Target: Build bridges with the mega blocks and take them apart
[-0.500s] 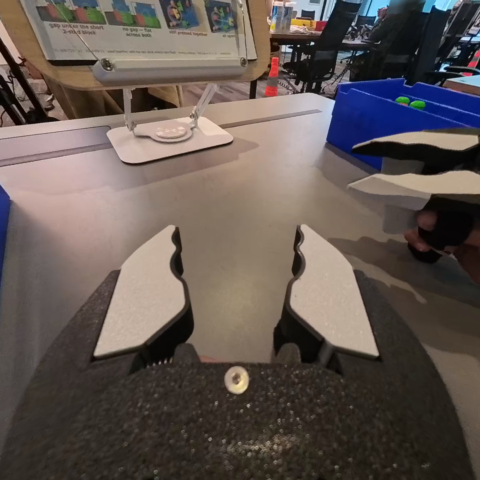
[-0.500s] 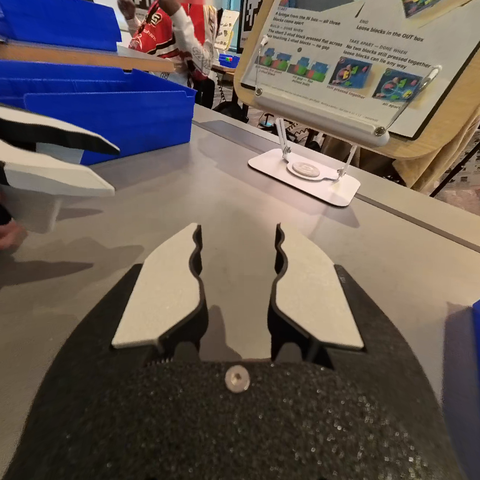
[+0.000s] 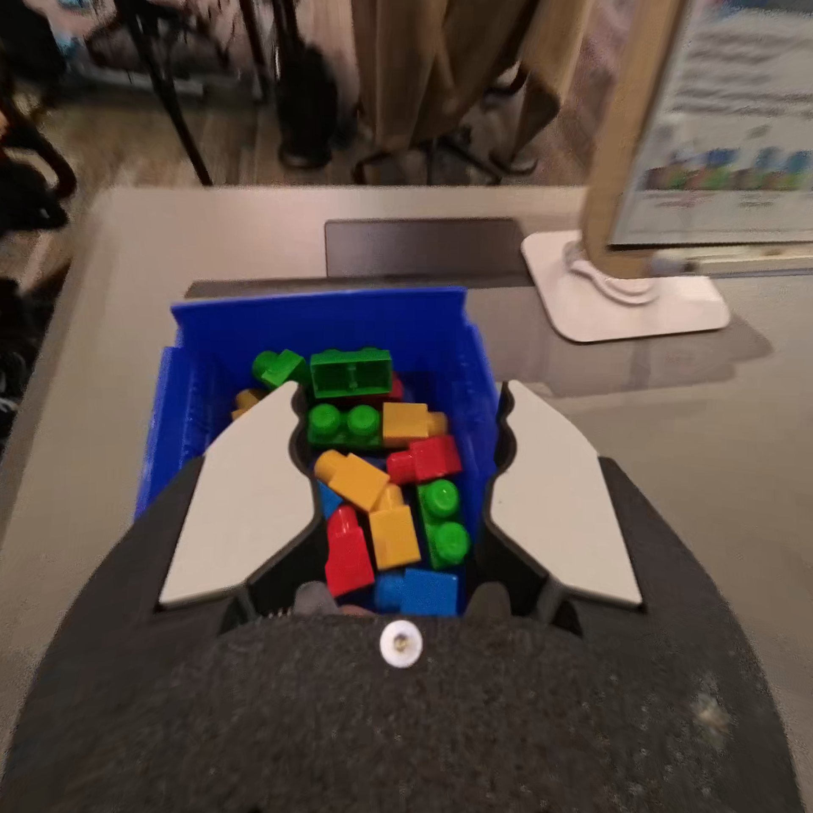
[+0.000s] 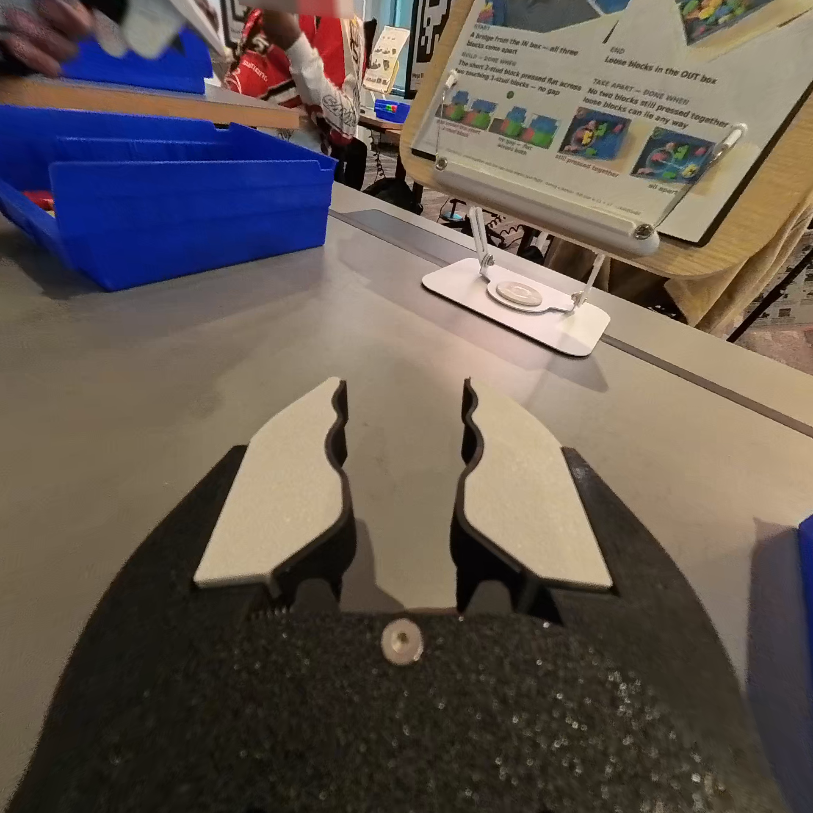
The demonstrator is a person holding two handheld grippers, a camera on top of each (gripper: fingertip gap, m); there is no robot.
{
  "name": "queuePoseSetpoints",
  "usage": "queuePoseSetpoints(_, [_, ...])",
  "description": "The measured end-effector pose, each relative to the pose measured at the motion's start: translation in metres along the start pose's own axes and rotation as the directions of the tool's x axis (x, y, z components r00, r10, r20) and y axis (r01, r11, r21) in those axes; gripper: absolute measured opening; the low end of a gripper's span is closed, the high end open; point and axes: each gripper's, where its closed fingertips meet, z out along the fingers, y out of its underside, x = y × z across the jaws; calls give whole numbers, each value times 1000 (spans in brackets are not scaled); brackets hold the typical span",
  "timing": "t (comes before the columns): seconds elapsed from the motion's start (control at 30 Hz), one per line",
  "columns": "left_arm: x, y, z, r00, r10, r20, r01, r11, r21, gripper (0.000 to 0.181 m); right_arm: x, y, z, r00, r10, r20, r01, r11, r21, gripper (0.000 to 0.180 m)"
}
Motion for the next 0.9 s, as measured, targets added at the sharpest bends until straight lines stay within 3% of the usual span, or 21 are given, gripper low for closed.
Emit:
queuePoseSetpoints(0.13, [-21,28,72,996,-91,0,89,966,-241,85,4,2,-2,1000,4,-11,-4,1000,-2,49])
queuePoseSetpoints(0.3, [-40,49,109,989,-132,63,146,922,-357,91,6,2,-3,998,57,6,-57,998,-1,49])
queuePoseSetpoints(0.57, [-52,64,128,989,-22,147,83,902,-424,96,2,4,-1,999,41,16,-41,999,-13,49])
queuePoseSetpoints(0.67, [-55,67,130,980,61,190,31,896,-444,75,1,4,-1,999,31,18,-31,999,-16,48])
queuePoseSetpoints(0.9, [-48,26,84,996,19,86,15,924,-381,75,2,4,-1,999,46,23,-46,999,-12,46])
